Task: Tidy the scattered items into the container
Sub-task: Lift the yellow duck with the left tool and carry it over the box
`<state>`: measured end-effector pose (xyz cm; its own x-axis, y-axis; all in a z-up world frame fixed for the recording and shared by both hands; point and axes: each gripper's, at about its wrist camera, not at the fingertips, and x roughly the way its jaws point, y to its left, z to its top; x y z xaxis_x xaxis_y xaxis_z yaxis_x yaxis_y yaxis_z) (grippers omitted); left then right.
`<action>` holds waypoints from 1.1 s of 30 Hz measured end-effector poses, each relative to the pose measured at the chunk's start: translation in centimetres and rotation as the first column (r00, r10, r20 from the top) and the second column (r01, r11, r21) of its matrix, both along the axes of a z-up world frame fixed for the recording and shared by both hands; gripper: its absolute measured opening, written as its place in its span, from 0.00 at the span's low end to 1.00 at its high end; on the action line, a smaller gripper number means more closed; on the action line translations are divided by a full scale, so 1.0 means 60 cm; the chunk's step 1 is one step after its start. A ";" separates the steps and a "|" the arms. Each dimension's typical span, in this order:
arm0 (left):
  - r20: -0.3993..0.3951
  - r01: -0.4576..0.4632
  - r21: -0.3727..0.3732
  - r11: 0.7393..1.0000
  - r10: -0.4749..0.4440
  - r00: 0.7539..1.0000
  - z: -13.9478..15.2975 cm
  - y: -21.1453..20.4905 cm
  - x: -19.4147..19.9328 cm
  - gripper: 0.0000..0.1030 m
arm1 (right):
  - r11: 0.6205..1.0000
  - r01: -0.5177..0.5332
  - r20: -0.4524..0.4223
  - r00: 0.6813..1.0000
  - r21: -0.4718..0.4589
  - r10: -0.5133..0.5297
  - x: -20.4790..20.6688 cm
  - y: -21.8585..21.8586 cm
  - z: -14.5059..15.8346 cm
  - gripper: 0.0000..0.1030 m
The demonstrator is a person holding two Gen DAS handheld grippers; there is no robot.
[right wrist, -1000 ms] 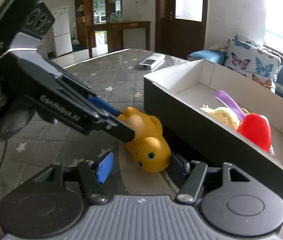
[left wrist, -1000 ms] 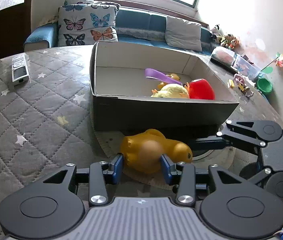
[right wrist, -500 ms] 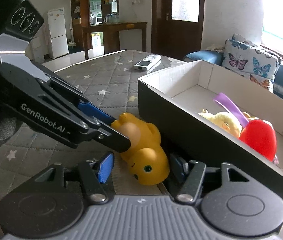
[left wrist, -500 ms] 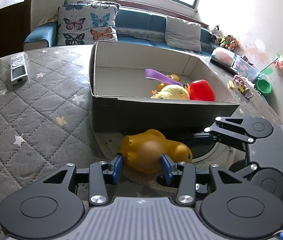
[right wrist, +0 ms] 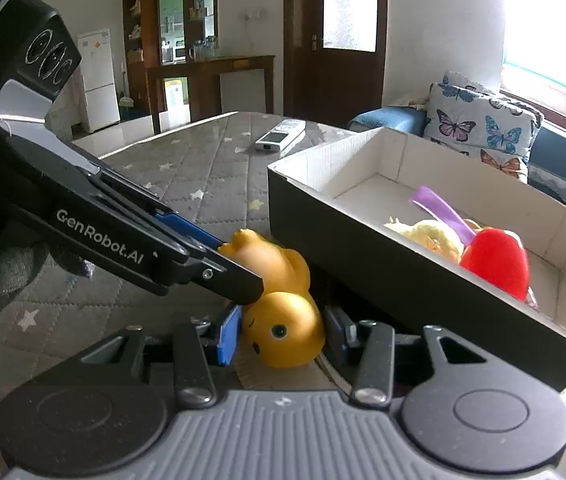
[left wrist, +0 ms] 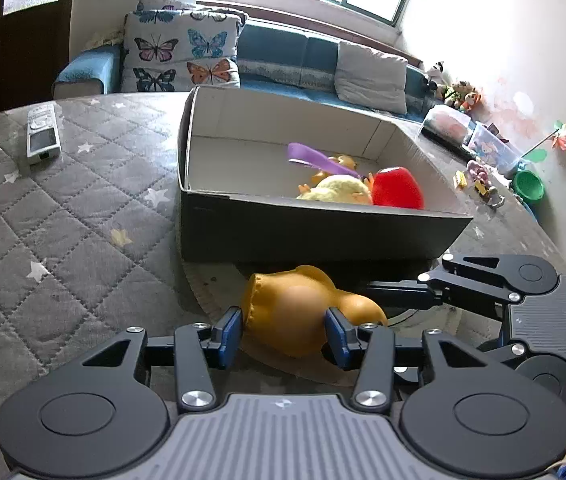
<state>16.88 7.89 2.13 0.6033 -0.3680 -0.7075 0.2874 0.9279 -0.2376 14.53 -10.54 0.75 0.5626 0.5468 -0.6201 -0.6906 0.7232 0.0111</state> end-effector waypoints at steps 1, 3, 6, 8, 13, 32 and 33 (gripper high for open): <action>0.006 0.003 0.005 1.000 -0.003 1.000 0.004 -0.003 -0.003 0.47 | 1.000 0.001 0.004 1.000 0.003 -0.001 -0.003 -0.002 0.003 0.44; 0.019 0.007 0.013 1.000 -0.008 1.000 0.012 -0.008 -0.008 0.47 | 1.000 0.007 0.015 1.000 0.006 -0.007 -0.009 -0.005 0.009 0.44; 0.040 0.010 0.012 1.000 -0.011 0.999 0.027 -0.014 -0.013 0.47 | 1.000 0.019 0.035 0.999 0.015 -0.020 -0.016 -0.010 0.022 0.44; 0.056 0.012 0.012 1.000 -0.012 0.998 0.038 -0.019 -0.015 0.47 | 0.999 0.027 0.051 0.998 0.020 -0.028 -0.019 -0.016 0.033 0.44; 0.099 0.017 0.015 1.000 -0.018 0.995 0.069 -0.031 -0.008 0.47 | 0.998 0.048 0.096 0.994 0.028 -0.050 -0.017 -0.026 0.061 0.44; 0.119 -0.006 -0.023 1.000 0.009 0.993 0.097 -0.032 0.112 0.47 | 0.993 0.113 0.142 0.983 0.030 -0.116 0.092 -0.020 0.101 0.44; 0.114 -0.010 -0.023 1.000 0.012 0.993 0.095 -0.031 0.119 0.47 | 0.993 0.113 0.137 0.984 0.030 -0.116 0.100 -0.018 0.099 0.44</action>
